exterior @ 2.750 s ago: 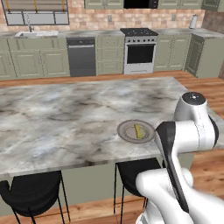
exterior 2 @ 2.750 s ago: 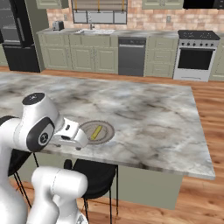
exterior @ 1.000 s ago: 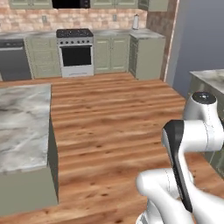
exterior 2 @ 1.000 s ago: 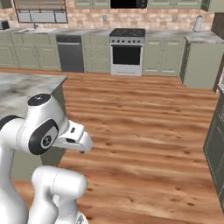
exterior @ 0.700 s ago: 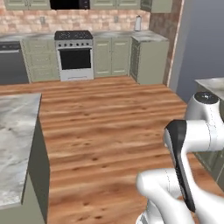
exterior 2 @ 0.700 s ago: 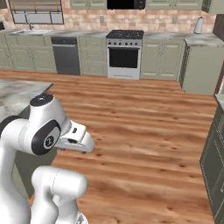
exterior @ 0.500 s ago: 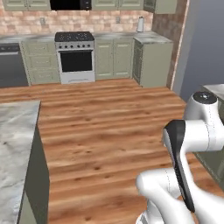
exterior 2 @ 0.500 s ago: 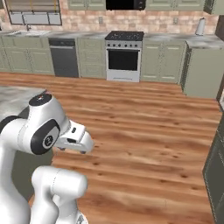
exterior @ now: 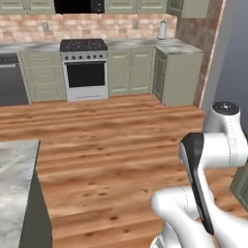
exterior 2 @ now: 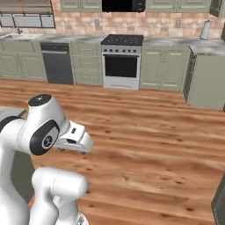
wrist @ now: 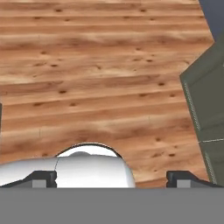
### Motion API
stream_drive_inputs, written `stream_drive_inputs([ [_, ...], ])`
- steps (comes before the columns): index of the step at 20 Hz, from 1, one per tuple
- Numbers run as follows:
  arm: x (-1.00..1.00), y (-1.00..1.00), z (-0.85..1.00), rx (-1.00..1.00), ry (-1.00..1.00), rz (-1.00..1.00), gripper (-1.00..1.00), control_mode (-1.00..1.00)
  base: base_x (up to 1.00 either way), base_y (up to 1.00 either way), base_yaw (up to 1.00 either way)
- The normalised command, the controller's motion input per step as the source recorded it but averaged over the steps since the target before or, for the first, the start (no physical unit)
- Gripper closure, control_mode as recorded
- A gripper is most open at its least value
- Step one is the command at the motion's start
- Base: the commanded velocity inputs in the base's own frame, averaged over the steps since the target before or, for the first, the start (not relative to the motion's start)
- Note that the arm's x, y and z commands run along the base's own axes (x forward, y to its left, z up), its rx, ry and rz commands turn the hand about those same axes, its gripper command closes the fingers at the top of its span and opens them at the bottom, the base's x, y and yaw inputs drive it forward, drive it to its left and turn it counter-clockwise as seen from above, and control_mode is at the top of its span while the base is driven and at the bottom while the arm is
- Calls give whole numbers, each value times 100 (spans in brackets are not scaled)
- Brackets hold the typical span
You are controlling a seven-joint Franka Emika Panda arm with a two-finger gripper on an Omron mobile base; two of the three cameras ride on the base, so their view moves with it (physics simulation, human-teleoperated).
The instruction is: Retrieve the butter from the fridge and place it on a plate on the dining table. Then retrieve the butter knife by the fridge and place it near the plate.
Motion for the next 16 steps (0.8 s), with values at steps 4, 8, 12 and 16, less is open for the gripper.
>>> stream_drive_inputs([
  [4, 0, 0, 0, 0, 0, 0, -100, 100, 100, 0, 13],
  [8, 0, 0, 0, 0, 0, 0, -100, 100, 100, 0, 13],
  [12, 0, 0, 0, 0, 0, 0, -100, 100, 100, 0, 11],
  [16, 0, 0, 0, 0, 0, 0, -100, 100, 100, 0, 11],
])
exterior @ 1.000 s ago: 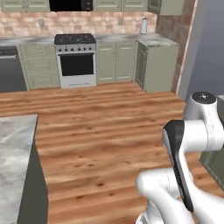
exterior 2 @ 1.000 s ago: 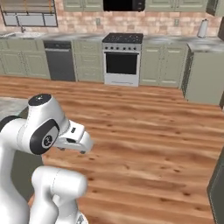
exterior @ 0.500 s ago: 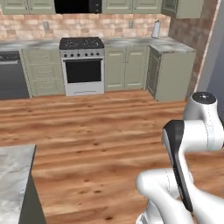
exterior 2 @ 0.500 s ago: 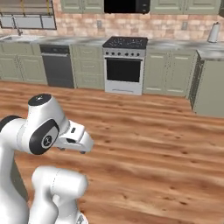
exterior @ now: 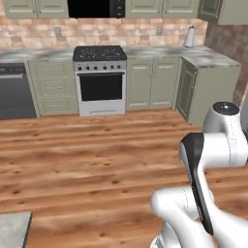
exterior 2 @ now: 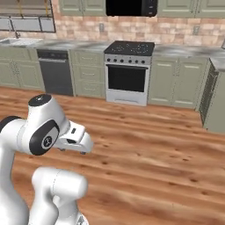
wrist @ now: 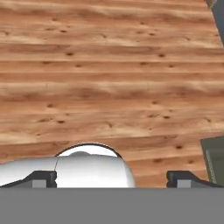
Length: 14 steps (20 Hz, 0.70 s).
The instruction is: Retrieve the butter from the fridge and place it on a plate on the dining table. Then retrieve the butter knife by the fridge and place it near the plate.
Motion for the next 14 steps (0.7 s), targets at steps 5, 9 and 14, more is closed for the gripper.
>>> stream_drive_inputs([
  [5, 0, 0, 0, 0, 0, 0, -100, 100, 100, 0, 11],
  [9, 0, 0, 0, 0, 0, 0, -100, 100, 100, 0, 9],
  [14, 0, 0, 0, 0, 0, 0, -100, 100, 100, 2, 20],
])
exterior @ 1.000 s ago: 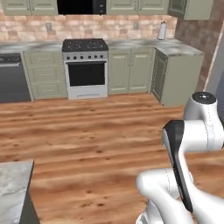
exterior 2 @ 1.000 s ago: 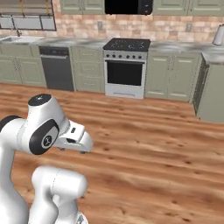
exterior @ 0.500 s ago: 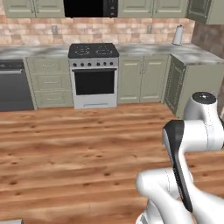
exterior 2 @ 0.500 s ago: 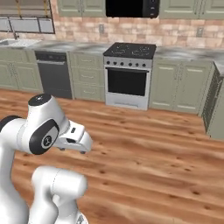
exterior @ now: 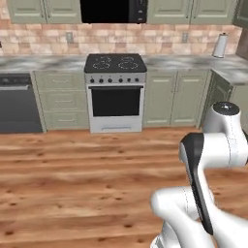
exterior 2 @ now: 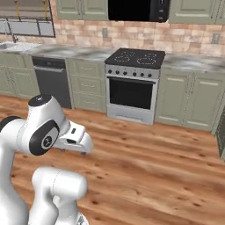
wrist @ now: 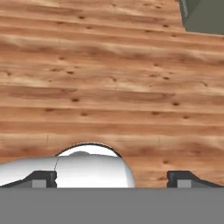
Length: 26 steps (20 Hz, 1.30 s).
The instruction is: Retrieve the butter from the fridge and place it on a plate on the dining table. Then retrieve the butter knife by the fridge and place it near the plate.
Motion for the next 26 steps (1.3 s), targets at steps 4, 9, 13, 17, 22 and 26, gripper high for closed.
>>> stream_drive_inputs([
  [4, 0, 0, 0, 0, 0, 0, -100, 100, 100, 6, 30],
  [9, 0, 0, 0, 0, 0, 0, -100, 100, 100, 5, 36],
  [13, 0, 0, 0, 0, 0, 0, -100, 100, 100, 12, 39],
  [17, 0, 0, 0, 0, 0, 0, -100, 100, 99, 28, 37],
  [22, 0, 0, 0, 0, 0, 0, -100, 100, 78, 54, 23],
  [26, 0, 0, 0, 0, 0, 0, -100, 100, 56, 80, 2],
])
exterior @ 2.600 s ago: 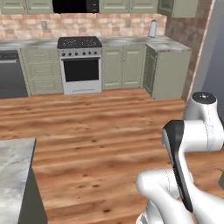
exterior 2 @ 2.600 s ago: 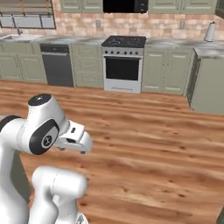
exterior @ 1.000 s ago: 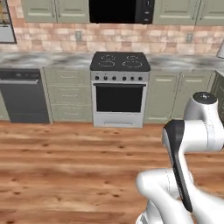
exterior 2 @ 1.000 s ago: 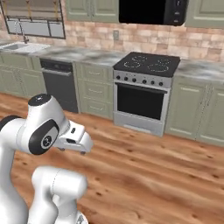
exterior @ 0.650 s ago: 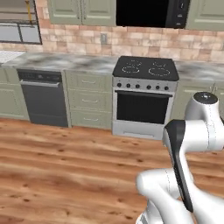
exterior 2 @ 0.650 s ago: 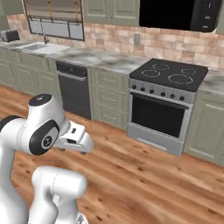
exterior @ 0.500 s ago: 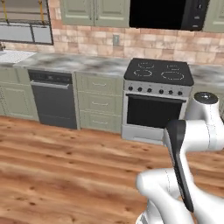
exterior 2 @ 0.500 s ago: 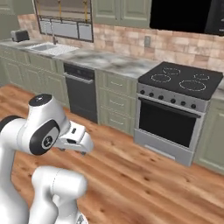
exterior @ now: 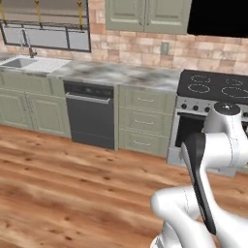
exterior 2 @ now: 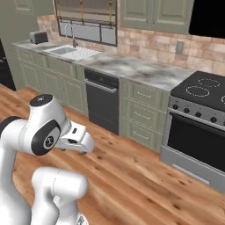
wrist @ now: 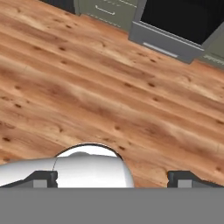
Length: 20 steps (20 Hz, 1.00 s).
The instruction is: Retrieve the butter from the fridge and place it on a plate on the dining table. Then retrieve the butter knife by the fridge and place it near the plate.
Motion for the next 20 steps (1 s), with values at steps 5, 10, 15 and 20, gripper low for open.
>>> stream_drive_inputs([
  [5, 0, 0, 0, 0, 0, 0, -100, 100, 51, 88, 0],
  [10, 0, 0, 0, 0, 0, 0, -100, 100, 52, 90, 0],
  [15, 0, 0, 0, 0, 0, 0, -100, 100, 53, 91, 0],
  [20, 0, 0, 0, 0, 0, 0, -100, 100, 58, 89, 0],
])
